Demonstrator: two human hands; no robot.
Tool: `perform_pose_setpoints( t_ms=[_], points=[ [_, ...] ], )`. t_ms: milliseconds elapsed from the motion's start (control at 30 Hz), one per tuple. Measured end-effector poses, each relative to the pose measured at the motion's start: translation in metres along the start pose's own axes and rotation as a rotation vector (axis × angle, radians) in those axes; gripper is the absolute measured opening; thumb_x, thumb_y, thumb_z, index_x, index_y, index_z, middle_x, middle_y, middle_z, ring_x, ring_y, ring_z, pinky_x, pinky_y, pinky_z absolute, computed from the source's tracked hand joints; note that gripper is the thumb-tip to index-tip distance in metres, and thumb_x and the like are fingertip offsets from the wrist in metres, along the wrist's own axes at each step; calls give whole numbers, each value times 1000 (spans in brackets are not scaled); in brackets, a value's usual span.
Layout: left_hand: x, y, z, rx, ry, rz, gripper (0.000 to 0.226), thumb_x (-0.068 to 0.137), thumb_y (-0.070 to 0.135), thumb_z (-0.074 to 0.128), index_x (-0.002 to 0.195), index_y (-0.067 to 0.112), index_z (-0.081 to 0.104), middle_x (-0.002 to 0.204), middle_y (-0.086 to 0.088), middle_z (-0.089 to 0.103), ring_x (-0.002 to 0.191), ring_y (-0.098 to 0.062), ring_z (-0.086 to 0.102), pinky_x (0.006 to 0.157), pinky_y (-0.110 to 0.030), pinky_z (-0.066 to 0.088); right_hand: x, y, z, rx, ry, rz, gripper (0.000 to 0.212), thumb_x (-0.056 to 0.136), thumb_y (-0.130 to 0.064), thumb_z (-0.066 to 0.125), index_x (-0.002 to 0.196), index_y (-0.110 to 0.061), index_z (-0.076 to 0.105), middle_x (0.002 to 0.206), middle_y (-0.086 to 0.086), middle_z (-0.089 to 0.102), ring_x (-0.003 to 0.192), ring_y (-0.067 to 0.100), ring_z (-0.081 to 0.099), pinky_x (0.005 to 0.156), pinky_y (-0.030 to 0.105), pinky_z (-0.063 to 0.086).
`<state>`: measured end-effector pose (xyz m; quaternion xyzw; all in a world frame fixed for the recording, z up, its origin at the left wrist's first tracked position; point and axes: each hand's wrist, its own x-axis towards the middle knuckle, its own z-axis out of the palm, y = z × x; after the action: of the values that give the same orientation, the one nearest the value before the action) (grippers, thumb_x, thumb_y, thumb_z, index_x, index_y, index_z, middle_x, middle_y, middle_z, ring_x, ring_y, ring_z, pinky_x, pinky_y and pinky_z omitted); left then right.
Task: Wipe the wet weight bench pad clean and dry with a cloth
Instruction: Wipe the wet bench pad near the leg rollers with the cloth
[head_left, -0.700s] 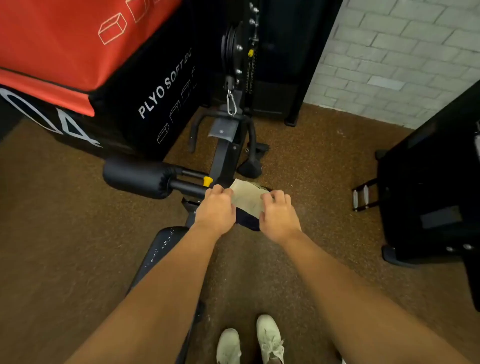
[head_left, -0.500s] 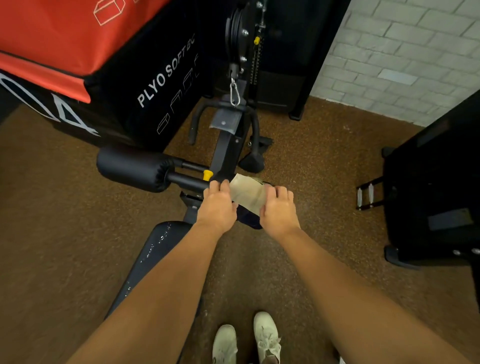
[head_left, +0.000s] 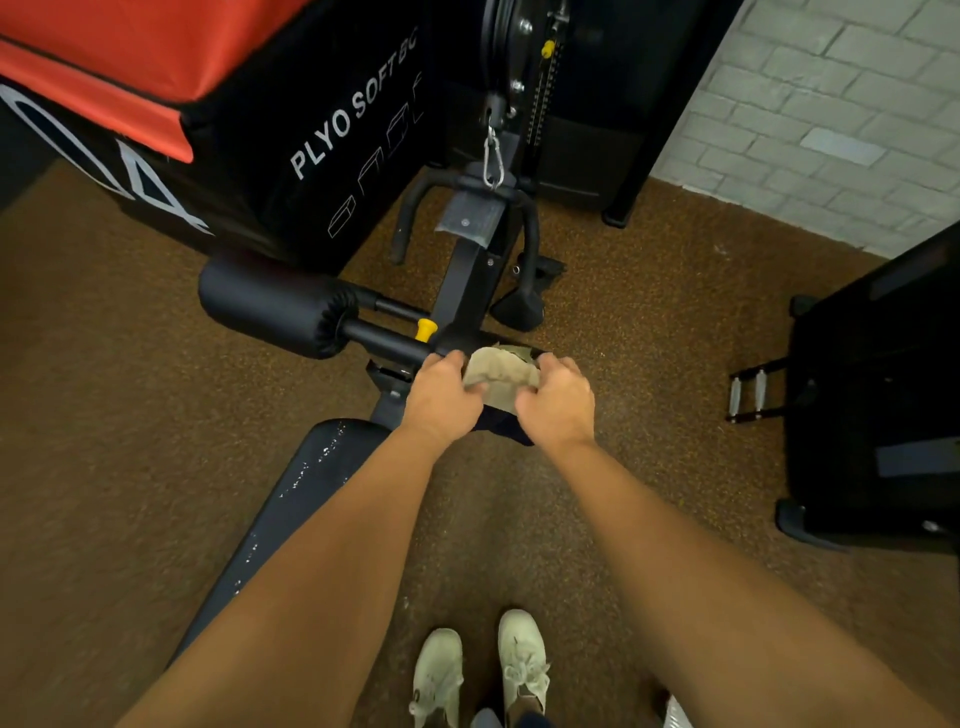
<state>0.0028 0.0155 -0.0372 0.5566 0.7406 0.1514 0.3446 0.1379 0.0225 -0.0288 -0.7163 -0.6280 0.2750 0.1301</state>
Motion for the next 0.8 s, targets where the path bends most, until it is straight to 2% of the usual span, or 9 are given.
perform_pose_setpoints(
  t_ms=[133,300,433,500,567,633,733,800],
  points=[
    [-7,-1,-11,-241,-25,-4,26,88,29,65,102,8,59,99,-12,61,92,-26,59,83,-42,49,0,-12,-3,76,25,-22,18,84,-14,51,102,-12,55,94,17,66,90,39,61,78,46,52],
    [-21,-8,-27,-501,24,0,23,90,16,61,111,17,53,102,-3,66,98,-19,62,90,-47,50,-3,-30,1,153,10,-161,29,88,-11,48,116,-11,51,99,18,66,92,40,61,77,45,49],
    [-33,-21,-40,-526,140,-13,29,82,29,59,111,23,59,101,1,69,97,-17,64,88,-46,52,-14,-40,14,260,-10,-235,35,89,-12,51,123,-11,44,110,16,62,97,35,60,77,36,46],
    [-41,-30,-45,-538,224,-36,23,83,28,59,106,24,62,96,0,70,91,-16,66,83,-46,54,-21,-46,22,313,-14,-237,36,90,-17,55,123,-10,42,115,14,59,97,31,60,75,34,45],
    [-49,-38,-48,-519,305,-55,17,86,24,61,102,19,63,91,-1,70,87,-17,66,80,-46,54,-29,-50,31,310,-48,-216,34,91,-23,59,116,-11,40,112,11,58,93,27,61,69,31,45],
    [-57,-46,-49,-518,347,-76,15,88,22,61,101,15,62,89,-2,69,85,-18,65,79,-46,54,-34,-55,40,244,-103,-176,28,91,-30,58,104,-13,40,106,10,58,86,24,59,64,26,38],
    [-67,-55,-48,-528,400,-117,12,89,20,62,100,15,59,87,-1,66,82,-18,63,75,-43,54,-39,-61,55,119,-196,-144,34,95,-42,48,102,-9,49,108,13,56,91,29,57,70,31,38],
    [-71,-58,-46,-524,440,-134,12,89,21,62,98,16,57,83,1,63,76,-16,60,68,-37,51,-43,-66,64,186,-299,-82,40,95,-49,42,107,-12,52,115,13,52,98,30,55,82,37,44]
  ],
)
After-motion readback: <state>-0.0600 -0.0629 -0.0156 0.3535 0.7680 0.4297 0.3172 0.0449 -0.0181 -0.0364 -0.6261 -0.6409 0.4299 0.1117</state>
